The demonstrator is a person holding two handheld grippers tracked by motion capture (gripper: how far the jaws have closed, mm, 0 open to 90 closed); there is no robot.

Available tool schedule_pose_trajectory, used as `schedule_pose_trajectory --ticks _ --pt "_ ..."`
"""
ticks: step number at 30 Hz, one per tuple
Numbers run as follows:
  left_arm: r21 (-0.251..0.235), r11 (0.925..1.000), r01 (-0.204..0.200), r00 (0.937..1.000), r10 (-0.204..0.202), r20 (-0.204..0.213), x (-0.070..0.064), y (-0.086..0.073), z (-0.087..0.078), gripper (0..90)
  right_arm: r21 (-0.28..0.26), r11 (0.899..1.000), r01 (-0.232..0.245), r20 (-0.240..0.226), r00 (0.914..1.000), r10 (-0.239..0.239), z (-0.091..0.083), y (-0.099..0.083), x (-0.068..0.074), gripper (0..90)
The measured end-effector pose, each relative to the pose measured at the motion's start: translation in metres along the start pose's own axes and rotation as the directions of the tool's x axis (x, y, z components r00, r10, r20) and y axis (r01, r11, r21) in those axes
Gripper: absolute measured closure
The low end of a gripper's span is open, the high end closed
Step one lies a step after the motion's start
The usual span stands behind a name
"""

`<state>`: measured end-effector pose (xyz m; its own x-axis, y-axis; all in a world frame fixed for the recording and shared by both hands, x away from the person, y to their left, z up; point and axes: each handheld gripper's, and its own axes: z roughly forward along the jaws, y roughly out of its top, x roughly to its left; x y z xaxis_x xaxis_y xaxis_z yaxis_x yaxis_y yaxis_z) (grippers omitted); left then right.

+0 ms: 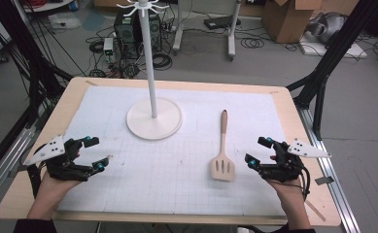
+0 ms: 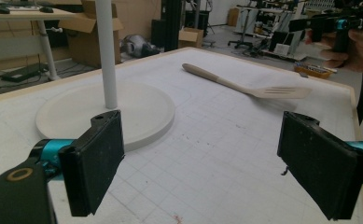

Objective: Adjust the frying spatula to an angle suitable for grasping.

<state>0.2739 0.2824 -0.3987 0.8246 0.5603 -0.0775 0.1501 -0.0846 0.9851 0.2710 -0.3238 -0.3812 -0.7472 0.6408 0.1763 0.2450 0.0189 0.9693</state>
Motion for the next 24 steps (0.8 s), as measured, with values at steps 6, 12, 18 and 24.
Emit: schedule_pose_trajectory --ticks 6,12,18,24 --pt "0.004 0.9999 -0.009 0.9999 0.009 0.006 -0.001 0.000 0.004 15.6 -0.053 0.999 -0.006 0.017 0.9998 0.007 -0.007 0.000 -0.001 10.5" --pt "0.003 0.9999 -0.016 0.9998 0.016 0.011 -0.002 0.002 0.004 15.8 -0.106 0.994 0.014 0.048 0.9988 -0.008 -0.015 0.005 0.002 10.5" --pt "0.002 0.9999 -0.017 0.9998 0.017 0.013 0.000 0.002 0.002 15.8 -0.091 0.995 0.037 0.060 0.9977 -0.032 -0.011 0.007 0.006 10.5" --pt "-0.004 0.9999 -0.013 0.9999 0.014 0.007 0.000 0.002 0.000 15.8 -0.083 0.996 0.028 0.076 0.9969 -0.022 -0.003 0.008 0.009 13.6"
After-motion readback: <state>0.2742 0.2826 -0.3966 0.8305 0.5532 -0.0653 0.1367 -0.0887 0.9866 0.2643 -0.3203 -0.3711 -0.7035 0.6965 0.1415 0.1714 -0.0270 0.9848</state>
